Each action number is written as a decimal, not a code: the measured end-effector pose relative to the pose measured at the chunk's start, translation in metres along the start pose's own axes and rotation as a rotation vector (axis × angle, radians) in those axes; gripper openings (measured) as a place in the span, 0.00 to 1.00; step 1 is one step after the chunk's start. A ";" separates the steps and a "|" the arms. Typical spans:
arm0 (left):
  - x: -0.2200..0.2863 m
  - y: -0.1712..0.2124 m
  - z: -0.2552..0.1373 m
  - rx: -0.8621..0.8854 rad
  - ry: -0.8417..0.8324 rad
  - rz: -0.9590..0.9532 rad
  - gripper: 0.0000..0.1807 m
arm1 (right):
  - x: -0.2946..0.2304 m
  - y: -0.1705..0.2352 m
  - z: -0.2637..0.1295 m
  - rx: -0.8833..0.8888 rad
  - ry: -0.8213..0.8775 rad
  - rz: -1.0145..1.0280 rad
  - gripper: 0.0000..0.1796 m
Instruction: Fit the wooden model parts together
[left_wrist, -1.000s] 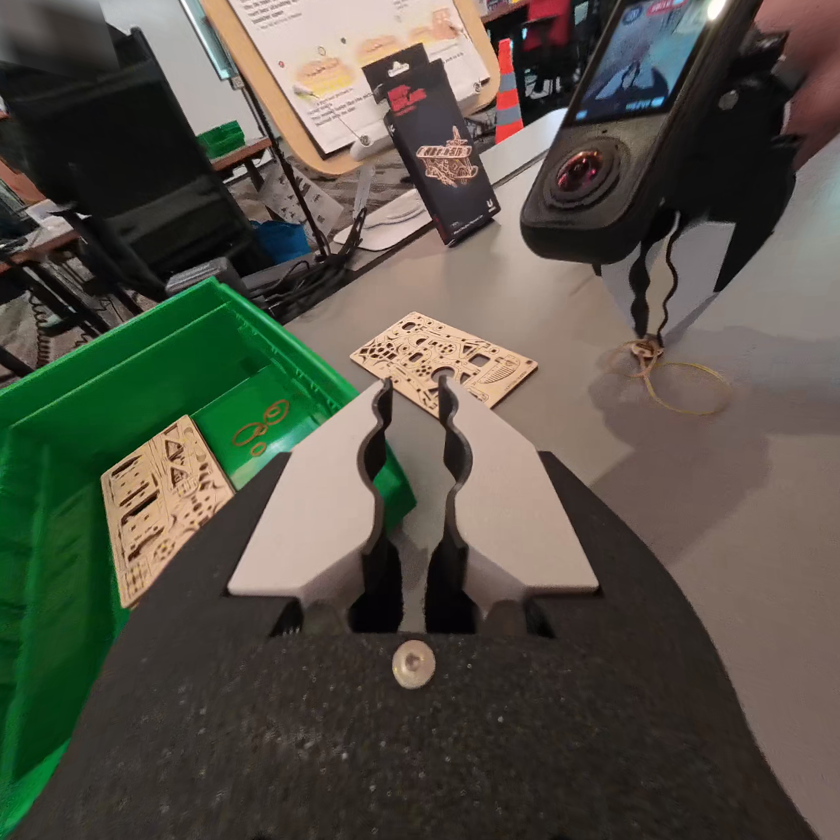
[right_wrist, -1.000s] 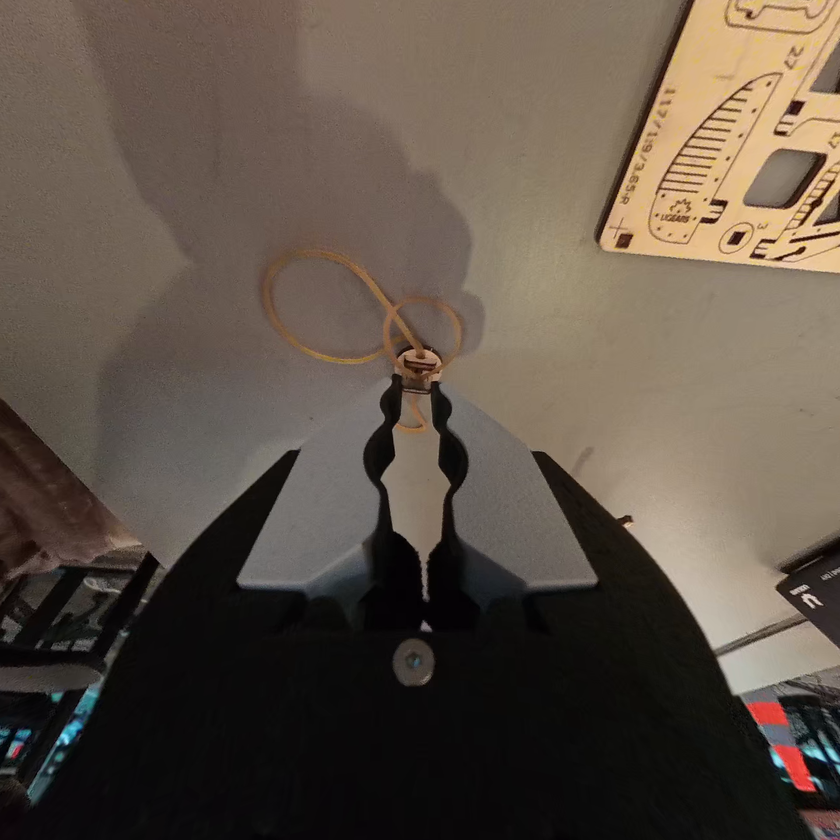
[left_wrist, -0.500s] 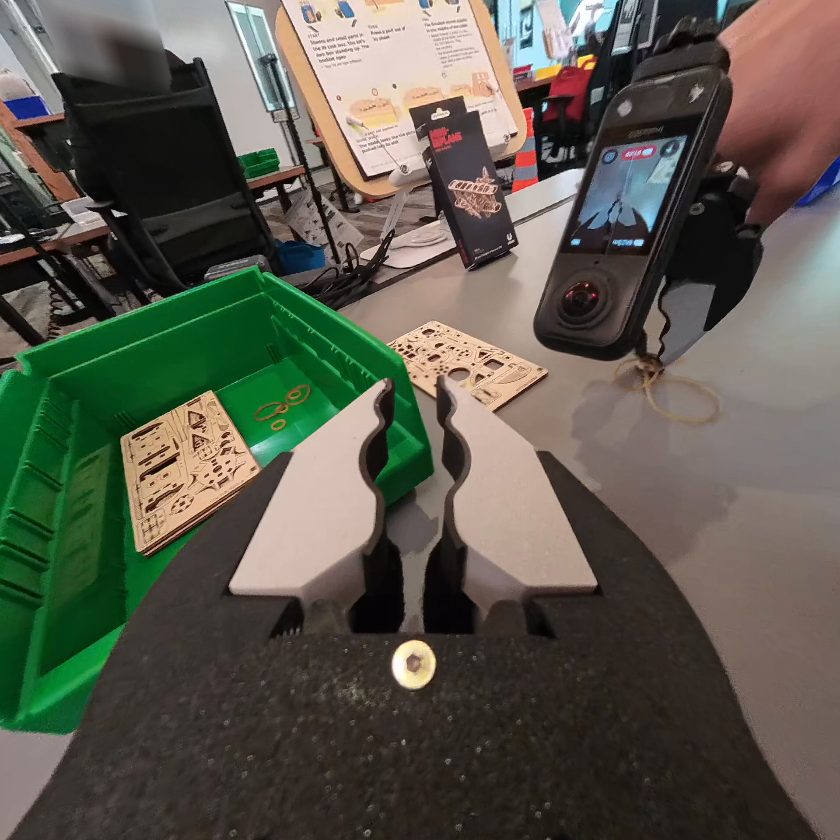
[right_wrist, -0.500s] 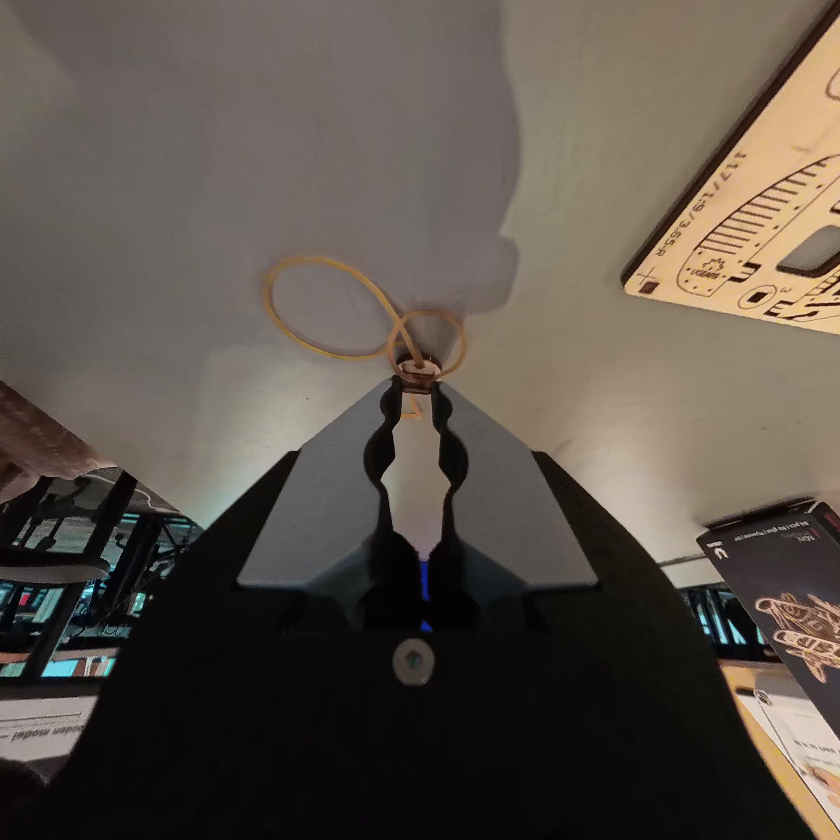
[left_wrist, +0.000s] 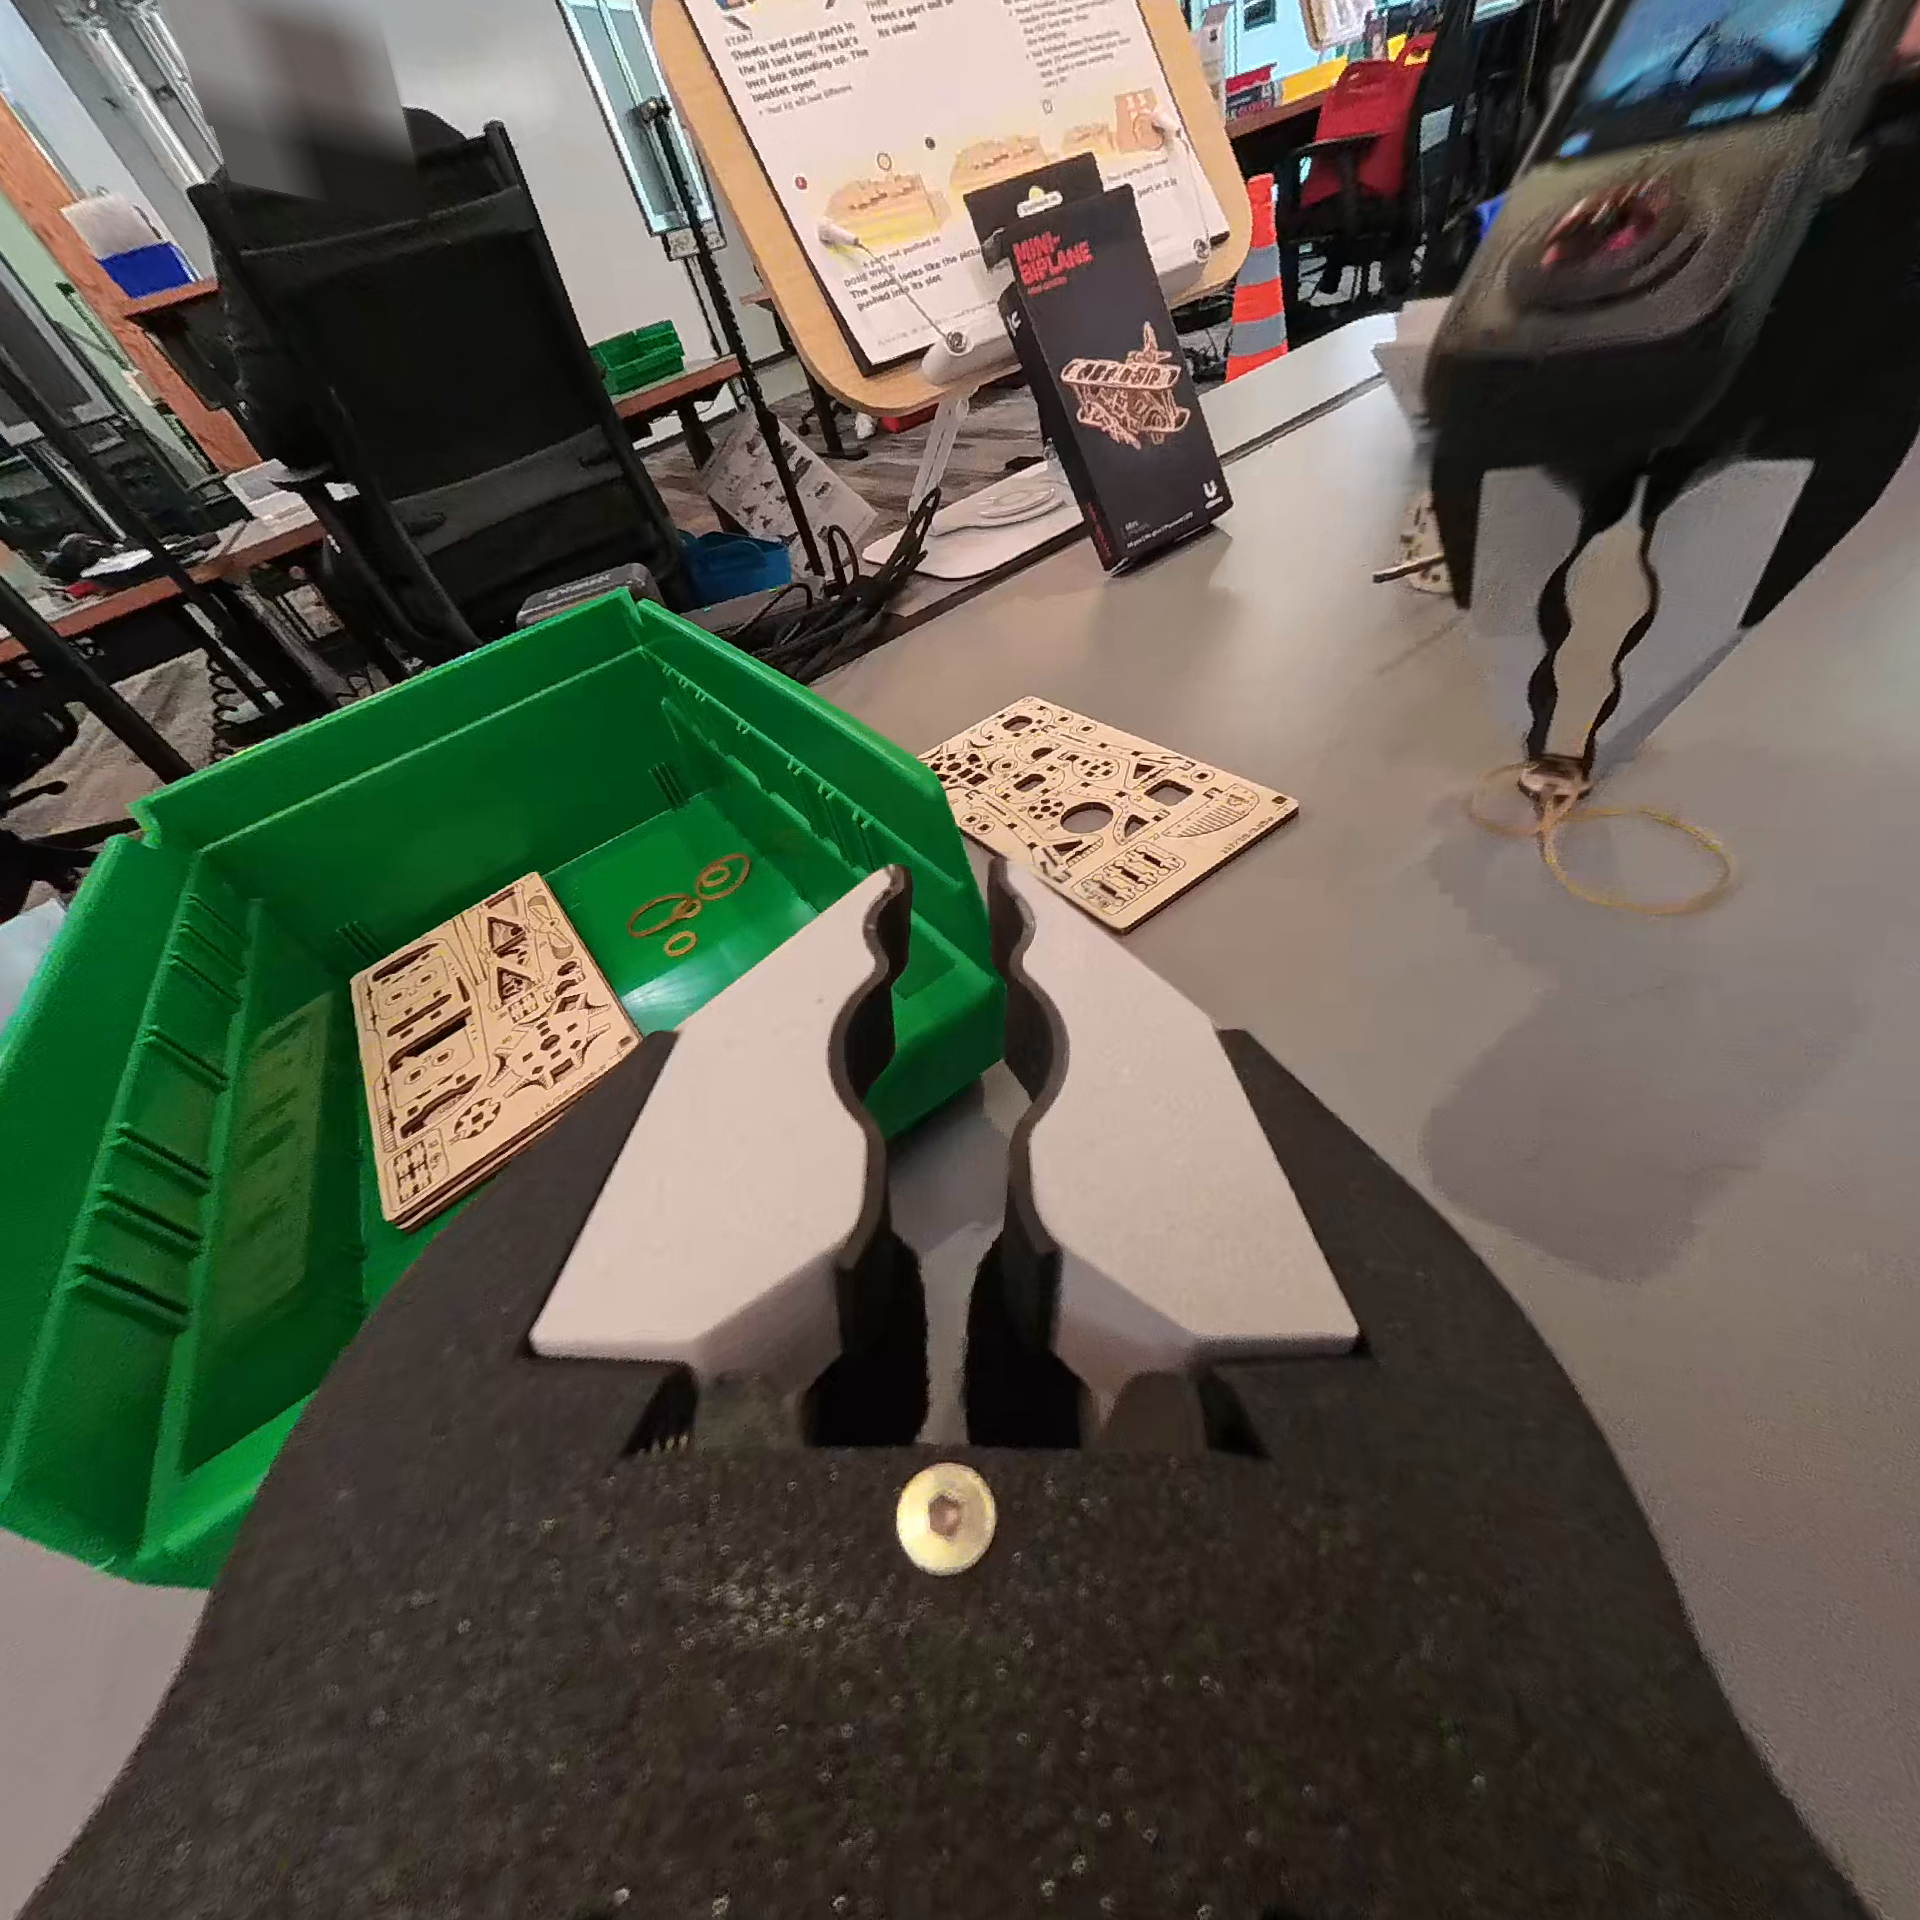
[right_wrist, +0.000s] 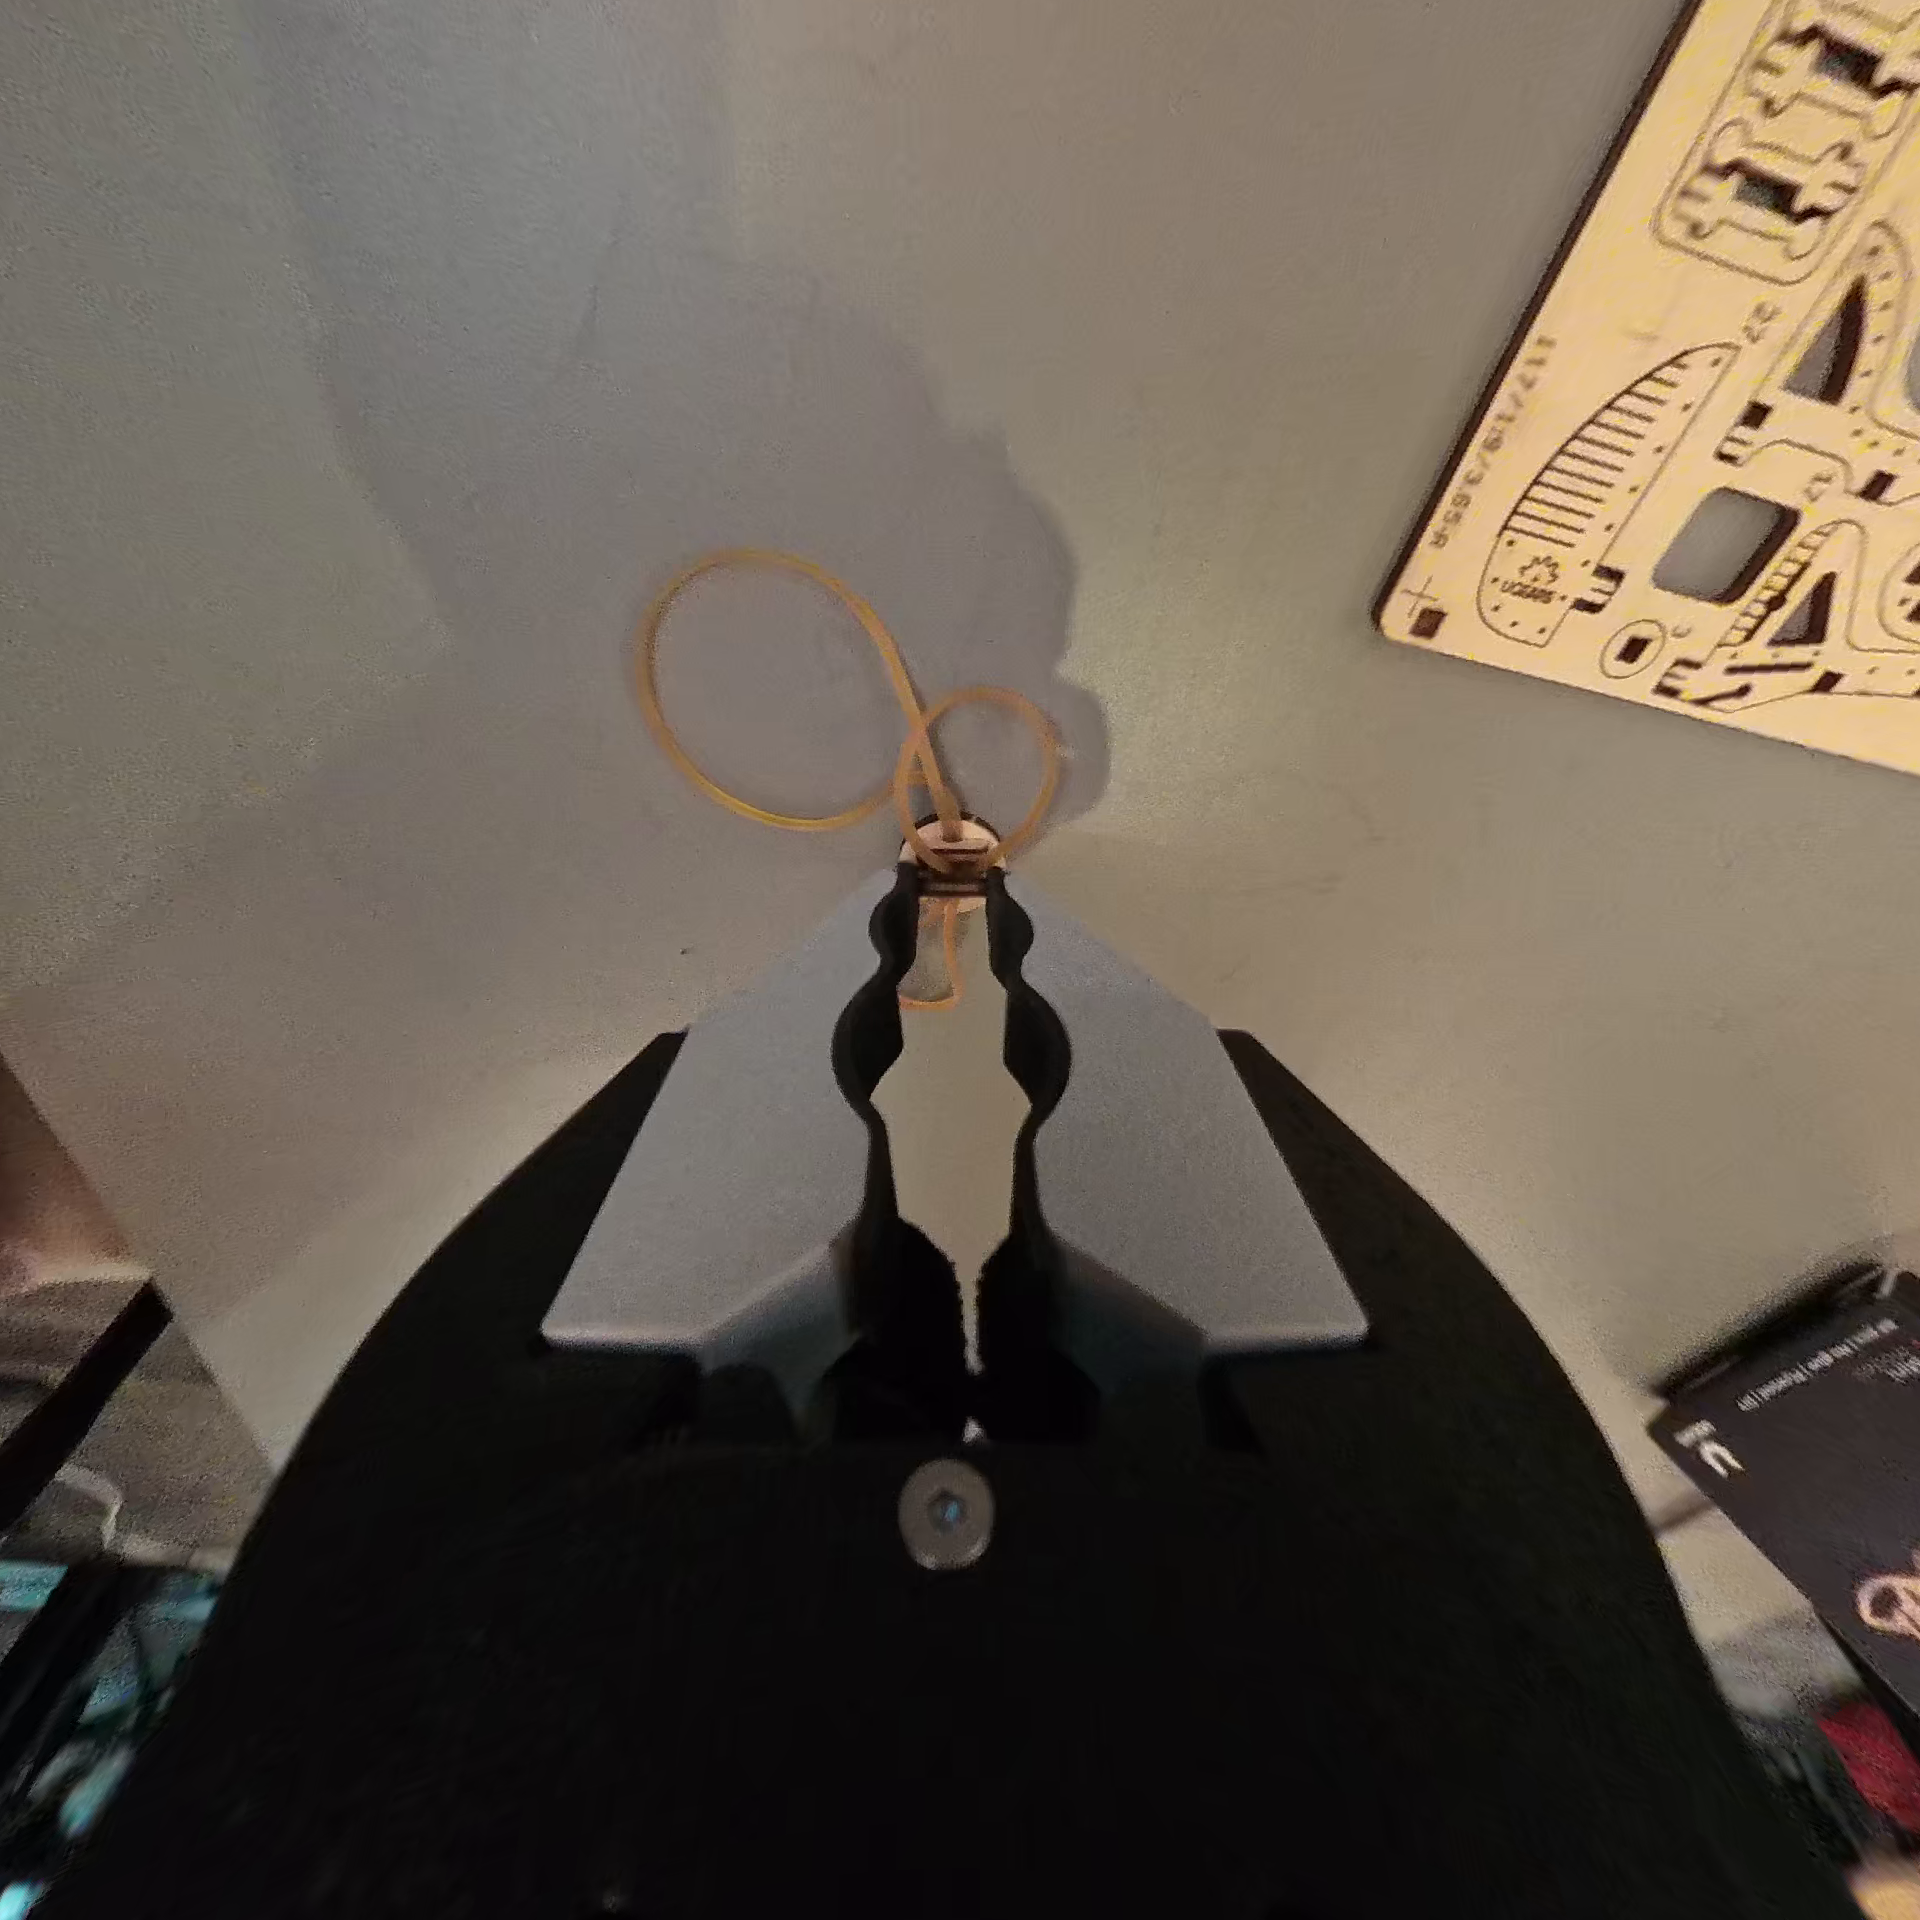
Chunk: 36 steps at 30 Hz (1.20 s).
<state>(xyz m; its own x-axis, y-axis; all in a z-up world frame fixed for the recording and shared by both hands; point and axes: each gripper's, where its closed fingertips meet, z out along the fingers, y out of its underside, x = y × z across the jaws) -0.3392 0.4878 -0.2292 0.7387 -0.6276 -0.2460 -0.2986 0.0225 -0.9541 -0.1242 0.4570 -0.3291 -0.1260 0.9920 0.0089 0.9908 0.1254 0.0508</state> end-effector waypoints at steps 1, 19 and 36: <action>-0.001 0.001 0.000 -0.001 -0.006 0.003 0.07 | 0.000 0.001 0.000 0.042 0.009 0.003 0.07; 0.004 0.010 0.007 -0.049 0.008 0.017 0.06 | -0.002 0.004 0.001 0.239 0.016 0.052 0.07; 0.005 0.009 0.007 -0.040 0.017 0.009 0.06 | 0.000 0.007 0.001 0.235 -0.007 0.117 0.11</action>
<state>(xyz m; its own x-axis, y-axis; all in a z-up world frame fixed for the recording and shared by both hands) -0.3337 0.4897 -0.2399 0.7255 -0.6407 -0.2513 -0.3297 -0.0031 -0.9441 -0.1169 0.4584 -0.3302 -0.0104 0.9999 -0.0063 0.9829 0.0091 -0.1838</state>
